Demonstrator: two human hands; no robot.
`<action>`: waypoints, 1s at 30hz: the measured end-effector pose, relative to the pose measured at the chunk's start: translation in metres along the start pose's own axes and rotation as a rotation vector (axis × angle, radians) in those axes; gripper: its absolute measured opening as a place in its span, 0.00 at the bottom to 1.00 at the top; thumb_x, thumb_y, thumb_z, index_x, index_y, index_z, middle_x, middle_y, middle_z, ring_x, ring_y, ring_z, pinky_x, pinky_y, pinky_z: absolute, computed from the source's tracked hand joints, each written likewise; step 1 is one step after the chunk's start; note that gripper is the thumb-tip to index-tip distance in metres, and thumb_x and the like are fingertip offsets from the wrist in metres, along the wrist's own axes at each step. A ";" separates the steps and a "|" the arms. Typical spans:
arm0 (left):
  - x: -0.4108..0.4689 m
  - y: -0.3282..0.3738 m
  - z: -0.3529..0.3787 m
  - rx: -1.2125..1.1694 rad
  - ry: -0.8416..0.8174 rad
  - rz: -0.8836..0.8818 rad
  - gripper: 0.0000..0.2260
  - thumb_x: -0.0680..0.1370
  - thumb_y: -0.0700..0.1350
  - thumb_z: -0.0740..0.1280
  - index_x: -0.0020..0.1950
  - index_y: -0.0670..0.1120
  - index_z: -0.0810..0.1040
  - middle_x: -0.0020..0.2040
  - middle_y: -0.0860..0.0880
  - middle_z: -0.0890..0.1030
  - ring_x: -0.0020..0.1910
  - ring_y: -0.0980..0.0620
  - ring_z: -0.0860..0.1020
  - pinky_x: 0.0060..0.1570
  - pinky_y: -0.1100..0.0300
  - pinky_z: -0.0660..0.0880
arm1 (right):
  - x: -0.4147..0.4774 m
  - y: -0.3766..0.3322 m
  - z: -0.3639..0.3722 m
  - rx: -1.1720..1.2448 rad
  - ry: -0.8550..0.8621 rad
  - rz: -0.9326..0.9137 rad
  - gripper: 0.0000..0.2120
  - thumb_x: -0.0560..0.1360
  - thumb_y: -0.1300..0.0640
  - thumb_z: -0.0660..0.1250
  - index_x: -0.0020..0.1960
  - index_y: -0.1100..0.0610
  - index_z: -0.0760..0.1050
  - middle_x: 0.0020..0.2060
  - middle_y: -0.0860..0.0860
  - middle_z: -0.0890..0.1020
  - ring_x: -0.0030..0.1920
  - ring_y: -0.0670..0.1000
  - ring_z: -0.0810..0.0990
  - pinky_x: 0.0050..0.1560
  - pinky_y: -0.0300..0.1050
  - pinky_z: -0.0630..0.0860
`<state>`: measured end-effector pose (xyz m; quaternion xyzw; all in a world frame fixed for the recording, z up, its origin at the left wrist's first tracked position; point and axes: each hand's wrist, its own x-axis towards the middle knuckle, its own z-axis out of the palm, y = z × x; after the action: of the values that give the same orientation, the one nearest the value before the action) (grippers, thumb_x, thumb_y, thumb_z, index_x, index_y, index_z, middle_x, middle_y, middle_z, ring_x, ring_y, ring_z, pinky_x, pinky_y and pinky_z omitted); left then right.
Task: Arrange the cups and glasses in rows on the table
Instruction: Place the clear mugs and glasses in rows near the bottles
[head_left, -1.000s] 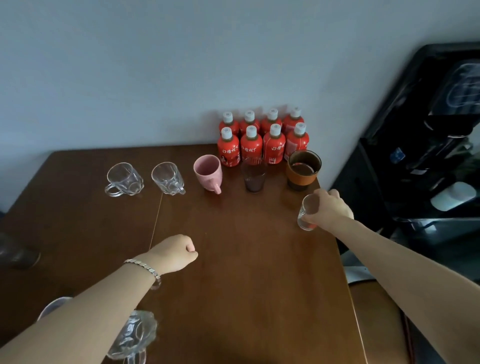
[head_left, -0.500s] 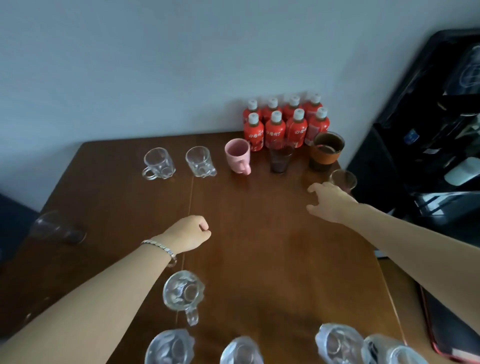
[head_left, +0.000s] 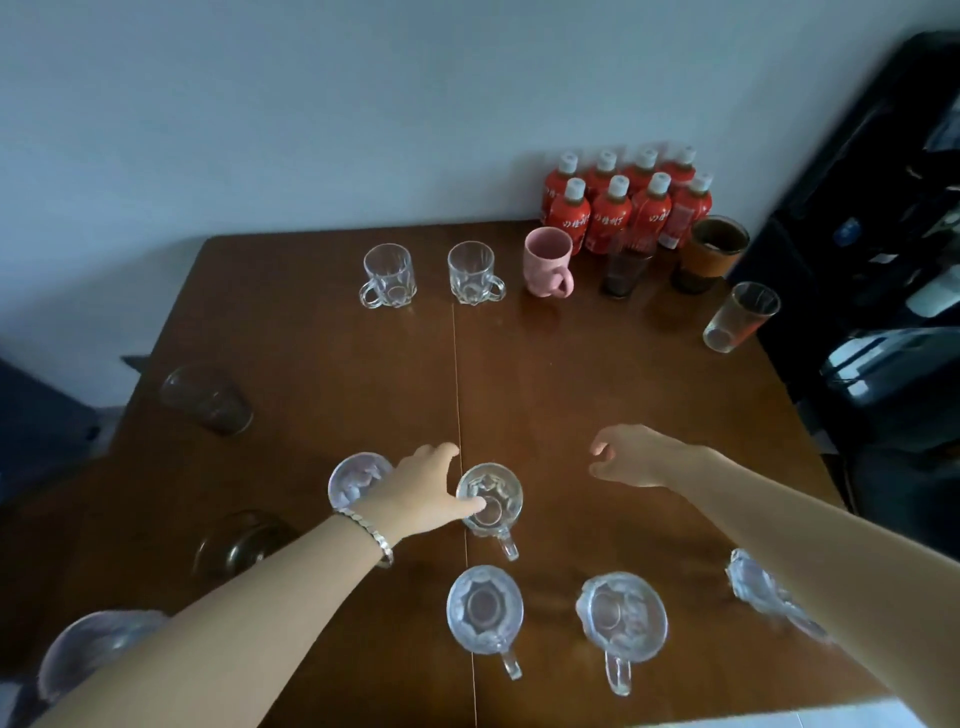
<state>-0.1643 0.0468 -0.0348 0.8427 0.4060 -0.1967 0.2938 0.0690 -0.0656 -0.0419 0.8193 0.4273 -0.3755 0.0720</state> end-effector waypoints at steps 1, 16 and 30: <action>0.002 0.006 0.007 0.014 -0.032 0.009 0.37 0.72 0.62 0.66 0.75 0.48 0.58 0.72 0.46 0.66 0.69 0.45 0.69 0.64 0.51 0.71 | -0.003 0.000 0.003 0.008 0.005 0.019 0.20 0.78 0.48 0.62 0.68 0.53 0.70 0.66 0.51 0.74 0.65 0.53 0.73 0.63 0.46 0.71; 0.053 0.093 0.008 0.297 0.048 -0.040 0.35 0.68 0.59 0.70 0.71 0.50 0.61 0.61 0.47 0.72 0.56 0.47 0.78 0.49 0.56 0.76 | -0.015 0.121 -0.029 0.157 0.051 0.268 0.20 0.78 0.50 0.63 0.67 0.58 0.72 0.65 0.54 0.75 0.65 0.54 0.74 0.63 0.45 0.70; 0.203 0.274 -0.043 0.251 0.163 -0.015 0.36 0.68 0.56 0.73 0.72 0.51 0.62 0.64 0.45 0.70 0.60 0.43 0.76 0.54 0.52 0.74 | 0.058 0.248 -0.101 0.164 -0.001 0.183 0.17 0.79 0.52 0.61 0.64 0.58 0.72 0.61 0.53 0.77 0.60 0.53 0.76 0.57 0.44 0.72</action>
<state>0.1792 0.0544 -0.0267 0.8830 0.4070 -0.1791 0.1506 0.3324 -0.1387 -0.0598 0.8577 0.3187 -0.4015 0.0388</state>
